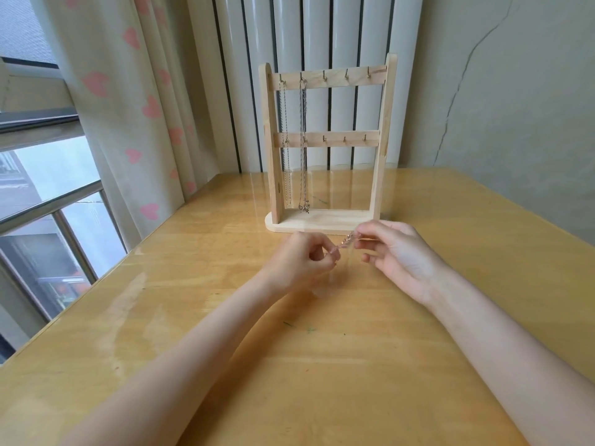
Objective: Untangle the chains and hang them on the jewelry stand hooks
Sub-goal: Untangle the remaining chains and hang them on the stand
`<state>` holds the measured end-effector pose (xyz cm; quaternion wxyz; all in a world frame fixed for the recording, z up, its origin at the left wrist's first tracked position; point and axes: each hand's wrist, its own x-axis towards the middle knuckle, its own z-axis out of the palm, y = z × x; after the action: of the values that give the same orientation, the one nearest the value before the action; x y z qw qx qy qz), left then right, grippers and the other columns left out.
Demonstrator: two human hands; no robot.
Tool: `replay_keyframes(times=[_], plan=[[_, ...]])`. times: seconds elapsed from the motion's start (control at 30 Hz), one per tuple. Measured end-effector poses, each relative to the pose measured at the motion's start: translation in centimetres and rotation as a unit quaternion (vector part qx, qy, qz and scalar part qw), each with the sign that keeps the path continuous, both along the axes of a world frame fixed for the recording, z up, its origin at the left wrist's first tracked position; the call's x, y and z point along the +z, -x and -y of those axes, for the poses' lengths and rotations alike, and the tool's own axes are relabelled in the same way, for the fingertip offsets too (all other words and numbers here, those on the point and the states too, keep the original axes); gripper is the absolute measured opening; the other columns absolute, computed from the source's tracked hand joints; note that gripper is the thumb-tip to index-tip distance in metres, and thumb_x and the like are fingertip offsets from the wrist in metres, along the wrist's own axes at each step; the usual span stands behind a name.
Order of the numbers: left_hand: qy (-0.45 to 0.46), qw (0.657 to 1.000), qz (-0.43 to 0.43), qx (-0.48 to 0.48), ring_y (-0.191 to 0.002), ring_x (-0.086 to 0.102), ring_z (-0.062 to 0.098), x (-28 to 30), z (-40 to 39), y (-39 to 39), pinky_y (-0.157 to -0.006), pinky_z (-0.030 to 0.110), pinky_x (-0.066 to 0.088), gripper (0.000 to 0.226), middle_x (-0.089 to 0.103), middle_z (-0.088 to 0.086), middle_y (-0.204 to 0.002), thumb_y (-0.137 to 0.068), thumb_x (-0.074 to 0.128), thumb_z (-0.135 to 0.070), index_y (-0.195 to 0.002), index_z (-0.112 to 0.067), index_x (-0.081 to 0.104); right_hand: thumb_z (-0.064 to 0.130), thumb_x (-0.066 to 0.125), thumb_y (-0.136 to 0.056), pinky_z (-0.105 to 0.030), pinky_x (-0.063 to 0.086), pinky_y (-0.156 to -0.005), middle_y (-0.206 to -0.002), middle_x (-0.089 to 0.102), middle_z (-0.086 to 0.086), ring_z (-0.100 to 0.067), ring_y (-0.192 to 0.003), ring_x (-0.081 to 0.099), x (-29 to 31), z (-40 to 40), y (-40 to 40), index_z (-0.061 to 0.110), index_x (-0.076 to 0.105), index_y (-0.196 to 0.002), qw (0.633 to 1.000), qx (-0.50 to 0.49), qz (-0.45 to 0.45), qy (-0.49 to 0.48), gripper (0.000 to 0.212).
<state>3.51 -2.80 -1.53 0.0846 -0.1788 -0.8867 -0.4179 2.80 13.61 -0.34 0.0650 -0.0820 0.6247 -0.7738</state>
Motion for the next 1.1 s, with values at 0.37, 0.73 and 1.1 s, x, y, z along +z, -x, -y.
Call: replay_keyframes(times=[0.37,0.73,1.1], plan=[[-0.431,0.879,0.205,-0.004,-0.083,0.067,0.015,1.1,0.8,-0.1,-0.085,0.027,0.055,0.017,0.066,0.0,-0.084,-0.089,0.051,-0.009,-0.077,-0.01,0.062,0.016,0.057,-0.086,-0.02,0.036,-0.045,-0.048,0.046,0.003,-0.011,-0.044,0.042,0.3,-0.4,-0.1,0.013,0.053,-0.069,0.995,0.061,0.039,0.063,0.019],[-0.457,0.855,0.244,-0.035,-0.035,0.03,0.004,2.0,0.0,-1.0,-0.04,0.014,0.035,0.013,0.041,-0.009,-0.046,-0.089,0.05,-0.019,-0.083,-0.017,0.062,0.009,0.057,-0.084,-0.015,0.023,-0.032,-0.065,0.058,-0.002,-0.006,-0.035,0.039,0.1,0.1,-0.5,0.01,0.056,-0.079,0.998,0.054,0.036,0.018,0.005],[-0.488,0.851,0.194,-0.017,-0.046,0.049,0.003,2.0,1.1,-0.7,-0.031,0.01,0.022,0.015,0.066,-0.007,-0.078,-0.088,0.055,-0.011,-0.097,-0.021,0.062,0.011,0.06,-0.083,-0.017,0.022,-0.034,-0.067,0.061,-0.006,-0.008,-0.037,0.033,-0.2,0.1,-0.7,0.013,0.056,-0.078,0.989,0.09,0.007,-0.12,0.007]])
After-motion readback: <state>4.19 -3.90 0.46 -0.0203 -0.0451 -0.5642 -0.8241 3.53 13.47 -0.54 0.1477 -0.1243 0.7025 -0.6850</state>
